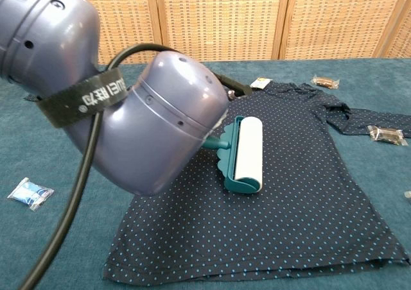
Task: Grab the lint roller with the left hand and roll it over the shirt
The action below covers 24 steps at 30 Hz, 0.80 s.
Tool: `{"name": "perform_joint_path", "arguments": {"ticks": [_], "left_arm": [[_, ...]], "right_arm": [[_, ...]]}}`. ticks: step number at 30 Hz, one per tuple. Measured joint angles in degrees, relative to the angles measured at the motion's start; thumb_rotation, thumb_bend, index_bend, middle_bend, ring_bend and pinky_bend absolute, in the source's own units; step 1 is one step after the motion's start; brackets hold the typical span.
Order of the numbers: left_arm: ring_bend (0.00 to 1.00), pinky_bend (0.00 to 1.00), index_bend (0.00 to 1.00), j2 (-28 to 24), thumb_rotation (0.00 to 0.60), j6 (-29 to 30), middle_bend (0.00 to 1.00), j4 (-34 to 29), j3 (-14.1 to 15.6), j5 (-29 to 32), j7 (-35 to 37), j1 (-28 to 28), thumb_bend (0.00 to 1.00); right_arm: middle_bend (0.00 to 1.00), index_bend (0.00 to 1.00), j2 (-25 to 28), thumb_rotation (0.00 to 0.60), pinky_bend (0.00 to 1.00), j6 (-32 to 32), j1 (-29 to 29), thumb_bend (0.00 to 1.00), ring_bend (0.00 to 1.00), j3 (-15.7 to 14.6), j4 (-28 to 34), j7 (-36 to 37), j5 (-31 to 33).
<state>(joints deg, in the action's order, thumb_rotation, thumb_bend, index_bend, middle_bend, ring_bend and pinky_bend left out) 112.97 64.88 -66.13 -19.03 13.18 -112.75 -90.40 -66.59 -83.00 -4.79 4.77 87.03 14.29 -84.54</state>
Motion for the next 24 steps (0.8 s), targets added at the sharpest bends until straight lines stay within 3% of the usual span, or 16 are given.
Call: {"name": "perform_joint_path", "arguments": {"ticks": [9,17,24], "left_arm": [[0.76,0.69,0.87,-2.19,0.600,0.64,0.86,-1.64,1.14,-0.52,0.32,3.12,0.88],[0.76,0.69,0.87,-9.72,0.600,1.17,0.86,-9.56,4.67,-2.96,4.18,9.57,0.88],[0.76,0.69,0.87,-18.58,0.600,-0.14,0.86,-18.04,7.50,-8.10,12.70,15.62,0.88]], "right_arm": [[0.00,0.01,-0.13,0.600,0.00,-0.31,0.06,0.14,0.00,-0.07,0.09,-0.93,-0.21],[0.00,0.01,-0.19,0.600,0.00,-1.27,0.28,0.14,0.00,-0.15,0.73,-2.35,-0.78],[0.00,0.01,-0.42,0.600,0.00,-1.75,0.37,0.14,0.00,-0.36,1.27,-4.29,-1.28]]}}
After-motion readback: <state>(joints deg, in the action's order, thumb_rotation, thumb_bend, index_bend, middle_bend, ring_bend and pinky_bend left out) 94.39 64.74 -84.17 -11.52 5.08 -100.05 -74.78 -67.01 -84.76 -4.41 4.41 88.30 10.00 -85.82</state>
